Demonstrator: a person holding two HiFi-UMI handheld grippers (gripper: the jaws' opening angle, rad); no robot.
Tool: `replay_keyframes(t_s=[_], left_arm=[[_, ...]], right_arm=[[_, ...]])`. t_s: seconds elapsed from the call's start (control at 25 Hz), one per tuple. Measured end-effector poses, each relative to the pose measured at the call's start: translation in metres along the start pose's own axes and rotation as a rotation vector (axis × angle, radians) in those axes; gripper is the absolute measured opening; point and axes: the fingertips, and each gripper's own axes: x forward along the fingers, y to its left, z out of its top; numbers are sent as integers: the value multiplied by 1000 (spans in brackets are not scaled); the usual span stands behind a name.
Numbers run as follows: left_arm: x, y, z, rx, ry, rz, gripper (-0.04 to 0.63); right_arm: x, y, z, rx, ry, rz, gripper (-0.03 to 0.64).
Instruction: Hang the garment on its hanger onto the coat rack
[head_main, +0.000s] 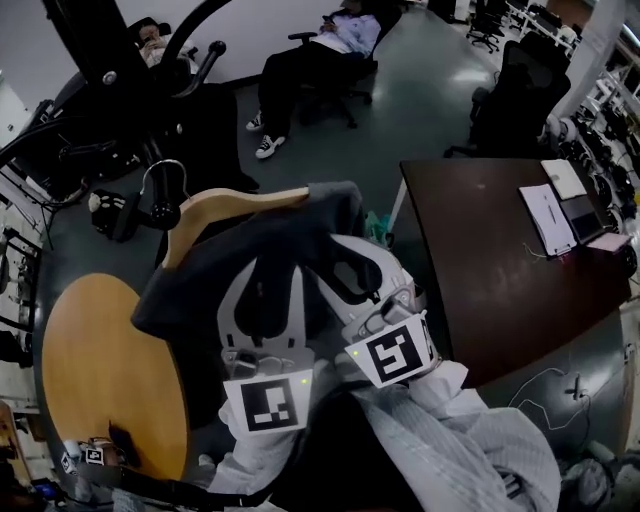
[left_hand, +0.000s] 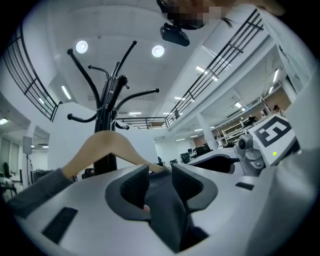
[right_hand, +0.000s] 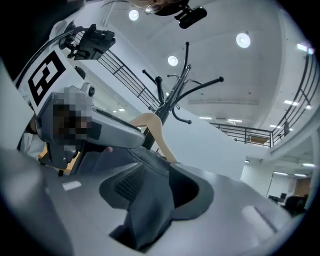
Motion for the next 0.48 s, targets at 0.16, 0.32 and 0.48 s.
replay_keyframes(t_s=[0.16,0.32,0.48], left_arm=[[12,-21,-16,-76,42,-63,66],[21,-34,-31,-86,65,-86,18],[29,-48,-42,-105,90,-123,5]], right_arm=[[-11,-13,-21,-13,62,-92,94],[-15,-18,-35,13,82,-107,11],[-19,-19,-46,48,97,-93,2]])
